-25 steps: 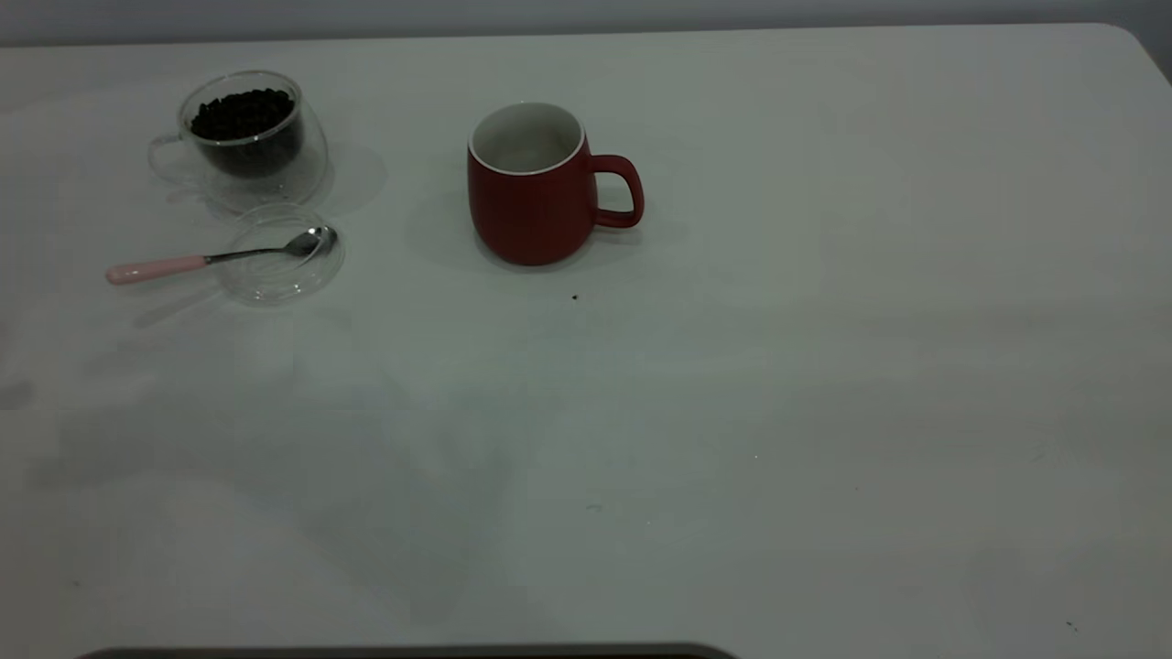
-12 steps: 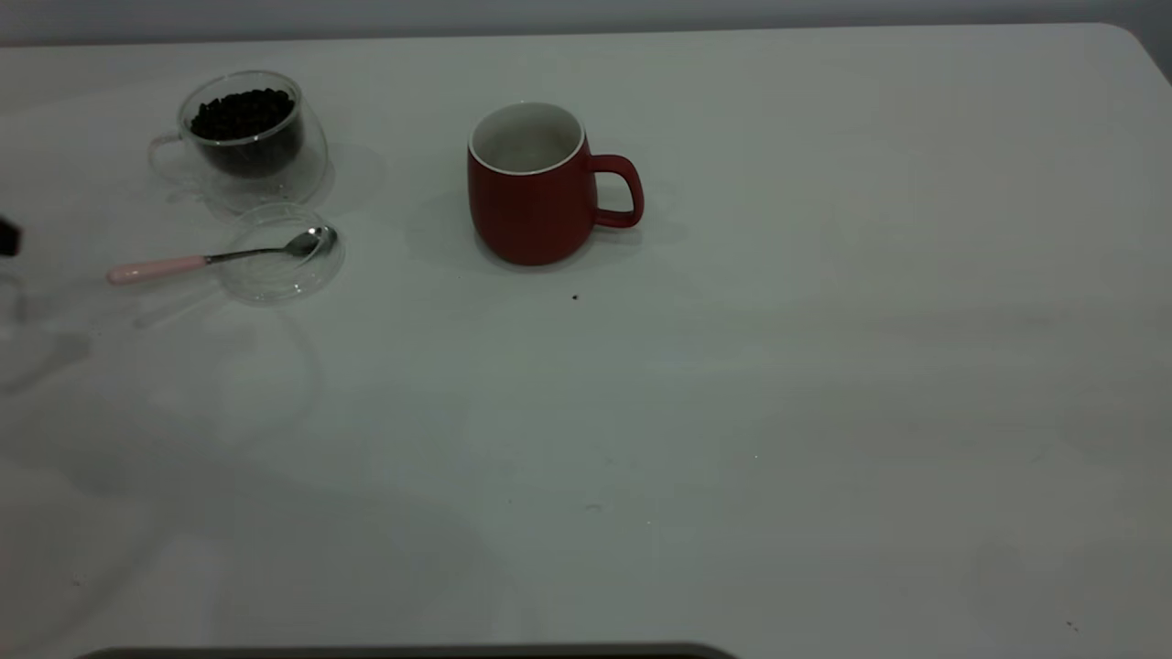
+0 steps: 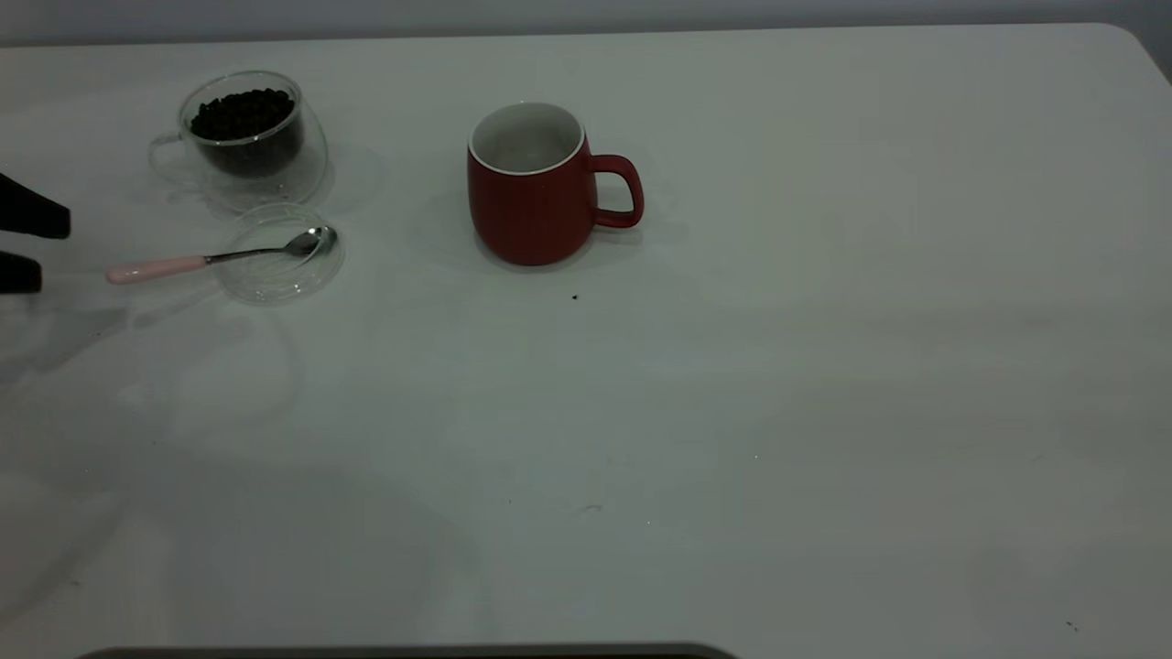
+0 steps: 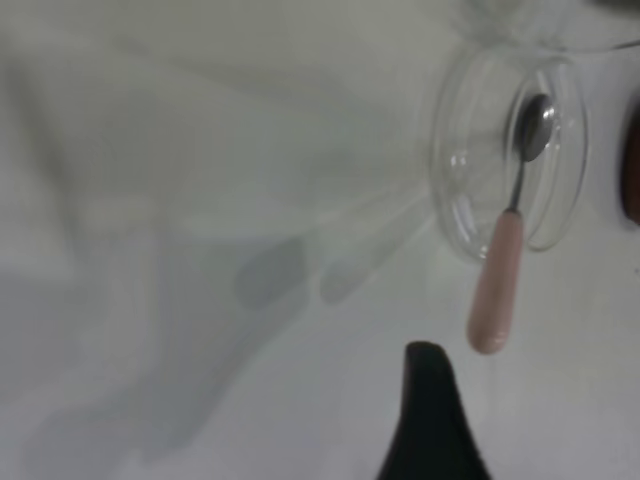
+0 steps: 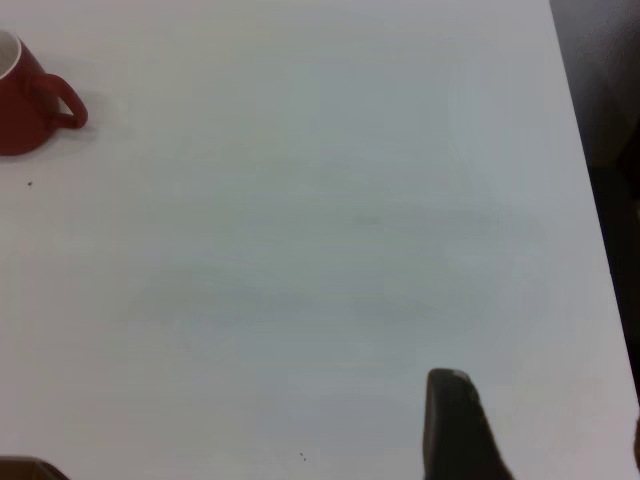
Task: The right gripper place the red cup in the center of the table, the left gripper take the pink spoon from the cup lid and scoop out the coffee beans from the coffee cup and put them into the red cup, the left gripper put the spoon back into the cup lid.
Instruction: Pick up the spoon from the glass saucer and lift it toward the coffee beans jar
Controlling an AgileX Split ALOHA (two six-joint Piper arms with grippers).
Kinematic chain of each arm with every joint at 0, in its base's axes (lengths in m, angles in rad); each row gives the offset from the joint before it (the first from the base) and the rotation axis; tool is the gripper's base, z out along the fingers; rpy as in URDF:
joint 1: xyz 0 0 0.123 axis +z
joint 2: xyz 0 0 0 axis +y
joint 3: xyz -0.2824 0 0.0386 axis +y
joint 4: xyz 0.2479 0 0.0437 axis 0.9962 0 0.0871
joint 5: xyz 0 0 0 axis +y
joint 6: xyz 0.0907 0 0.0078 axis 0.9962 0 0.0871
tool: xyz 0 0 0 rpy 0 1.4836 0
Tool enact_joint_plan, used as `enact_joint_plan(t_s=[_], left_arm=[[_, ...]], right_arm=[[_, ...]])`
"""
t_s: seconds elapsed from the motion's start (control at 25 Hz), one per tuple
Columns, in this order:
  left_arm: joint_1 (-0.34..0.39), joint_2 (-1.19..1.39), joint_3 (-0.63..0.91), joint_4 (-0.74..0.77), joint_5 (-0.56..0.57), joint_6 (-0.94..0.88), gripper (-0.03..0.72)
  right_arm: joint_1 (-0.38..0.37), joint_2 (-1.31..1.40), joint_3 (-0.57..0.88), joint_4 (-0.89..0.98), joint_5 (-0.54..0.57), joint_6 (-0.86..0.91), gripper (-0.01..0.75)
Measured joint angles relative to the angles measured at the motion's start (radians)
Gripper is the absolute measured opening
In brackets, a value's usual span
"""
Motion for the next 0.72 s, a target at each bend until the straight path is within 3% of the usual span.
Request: enact_joint_plan(t_s=[0.2,0.72], left_arm=[[-0.009,0.045,-0.009,-0.024,0.001,0.000,0.632],[-0.077,0.117,-0.012,-0.140,-0.003,0.069,0.595]], right_arm=[[0.000,0.000,0.000,0.000,0.000,0.000,0.452],[0.000,0.000,0.000,0.000,0.000,0.000,0.452]])
